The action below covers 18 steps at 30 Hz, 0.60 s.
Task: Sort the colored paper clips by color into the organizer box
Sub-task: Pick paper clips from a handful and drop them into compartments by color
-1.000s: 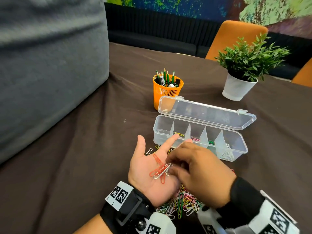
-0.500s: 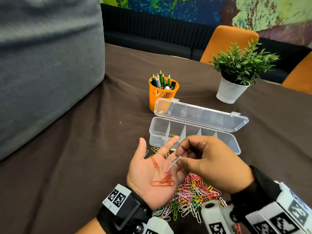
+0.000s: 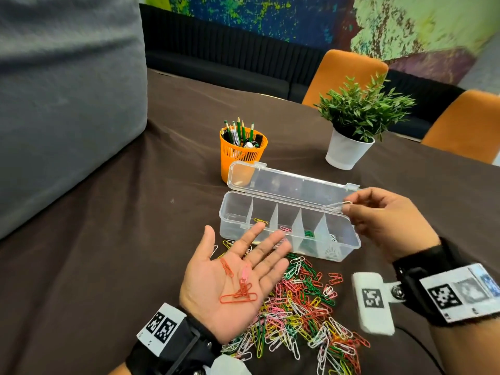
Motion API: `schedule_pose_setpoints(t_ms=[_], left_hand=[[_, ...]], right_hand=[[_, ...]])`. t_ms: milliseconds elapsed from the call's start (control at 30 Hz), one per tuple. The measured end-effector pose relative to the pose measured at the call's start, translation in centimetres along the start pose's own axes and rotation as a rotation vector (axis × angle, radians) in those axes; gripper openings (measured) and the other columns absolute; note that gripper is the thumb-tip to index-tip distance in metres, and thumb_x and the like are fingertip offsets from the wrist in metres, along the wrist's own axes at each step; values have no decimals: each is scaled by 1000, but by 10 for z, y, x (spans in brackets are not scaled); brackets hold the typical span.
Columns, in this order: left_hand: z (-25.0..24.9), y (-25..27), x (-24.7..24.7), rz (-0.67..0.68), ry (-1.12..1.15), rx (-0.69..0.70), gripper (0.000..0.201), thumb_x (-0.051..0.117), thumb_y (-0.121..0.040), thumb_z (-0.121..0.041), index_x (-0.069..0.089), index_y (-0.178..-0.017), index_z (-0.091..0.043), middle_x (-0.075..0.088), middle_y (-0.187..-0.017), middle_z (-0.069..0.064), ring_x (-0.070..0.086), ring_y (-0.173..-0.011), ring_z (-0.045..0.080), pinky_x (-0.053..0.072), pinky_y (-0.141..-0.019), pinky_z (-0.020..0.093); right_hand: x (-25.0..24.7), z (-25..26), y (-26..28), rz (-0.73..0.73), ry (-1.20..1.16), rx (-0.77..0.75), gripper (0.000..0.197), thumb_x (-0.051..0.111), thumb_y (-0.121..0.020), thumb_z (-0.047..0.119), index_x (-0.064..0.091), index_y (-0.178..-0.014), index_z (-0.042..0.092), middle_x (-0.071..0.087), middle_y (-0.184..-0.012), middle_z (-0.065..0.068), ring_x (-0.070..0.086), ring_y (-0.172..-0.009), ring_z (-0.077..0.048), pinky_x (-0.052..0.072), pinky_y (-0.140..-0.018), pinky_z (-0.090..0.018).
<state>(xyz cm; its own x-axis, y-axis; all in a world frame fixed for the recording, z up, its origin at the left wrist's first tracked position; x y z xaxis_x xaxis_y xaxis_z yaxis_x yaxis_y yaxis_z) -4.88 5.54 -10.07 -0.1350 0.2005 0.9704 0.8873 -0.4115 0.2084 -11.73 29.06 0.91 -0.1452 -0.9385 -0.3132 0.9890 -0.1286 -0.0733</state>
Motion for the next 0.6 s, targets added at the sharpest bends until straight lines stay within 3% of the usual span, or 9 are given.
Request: schedule_pose_setpoints(t_ms=[67,200,267,367,400,467,533,600], left_hand=[[1,0,1,4,-1,-2,84,43,-89,-72,52,-141,-7,52,-141,28,50,-131,45,27,-117,52],[1,1,3,-5,-30,-28,84,43,-89,-72,51,-142,-8,52,-141,28,50,-132,45,28,-117,53],[0,3,6,-21,-36,-44,84,43,-88,-73,50,-143,-9,52,-142,27,48,-133,45,26,-118,54],[0,4,9,-13,-65,-46,85,43,-89,-73,48,-144,-9,53,-141,27,50,-131,45,27,-117,55],[1,5,10,-7,-78,-39,86,43,-89,-74,45,-147,-9,56,-137,27,55,-125,44,33,-114,55],[2,7,10,35,-74,-47,88,42,-90,-74,34,-152,-13,64,-120,29,65,-104,45,49,-95,52],[1,11,11,55,-91,-48,87,42,-90,-75,27,-153,-17,66,-102,31,68,-86,45,54,-77,46],[-2,12,8,58,-69,-49,88,44,-89,-74,34,-151,-12,68,-95,29,69,-76,41,55,-68,40]], right_hand=[[-14,-14,-7,-44,347,-39,13,77,-78,3,68,-77,13,63,-68,-9,51,-54,-15,45,-53,-22],[-4,-22,4,37,820,-73,20,80,-75,22,71,-91,30,68,-87,9,58,-71,-3,43,-72,-23],[13,-7,20,41,825,-253,16,76,-78,24,72,-89,35,64,-86,14,54,-70,0,40,-70,-23],[52,17,53,247,655,-519,12,76,-79,22,76,-85,32,62,-75,16,57,-70,-5,42,-64,-15],[65,21,61,338,640,-571,12,76,-80,23,77,-87,33,61,-76,16,57,-72,-4,41,-65,-12],[86,21,69,494,678,-599,15,71,-82,28,75,-94,36,61,-84,16,57,-78,-1,44,-72,-14],[96,15,70,604,746,-598,20,66,-84,33,74,-101,39,58,-90,18,56,-85,-1,47,-80,-20],[100,11,69,659,769,-605,22,62,-85,35,73,-104,40,52,-88,21,56,-89,0,46,-82,-19]])
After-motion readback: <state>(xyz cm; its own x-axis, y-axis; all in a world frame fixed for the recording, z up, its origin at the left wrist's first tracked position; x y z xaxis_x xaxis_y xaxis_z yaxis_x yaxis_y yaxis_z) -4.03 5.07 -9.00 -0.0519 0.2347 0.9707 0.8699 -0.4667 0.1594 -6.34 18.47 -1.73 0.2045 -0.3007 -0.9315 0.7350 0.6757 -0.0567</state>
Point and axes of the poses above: each hand's wrist, its own y-axis away from the middle knuckle, its own x-axis out of the palm, z = x × y, the point moved 1 cm from there along -y, towards the middle knuckle
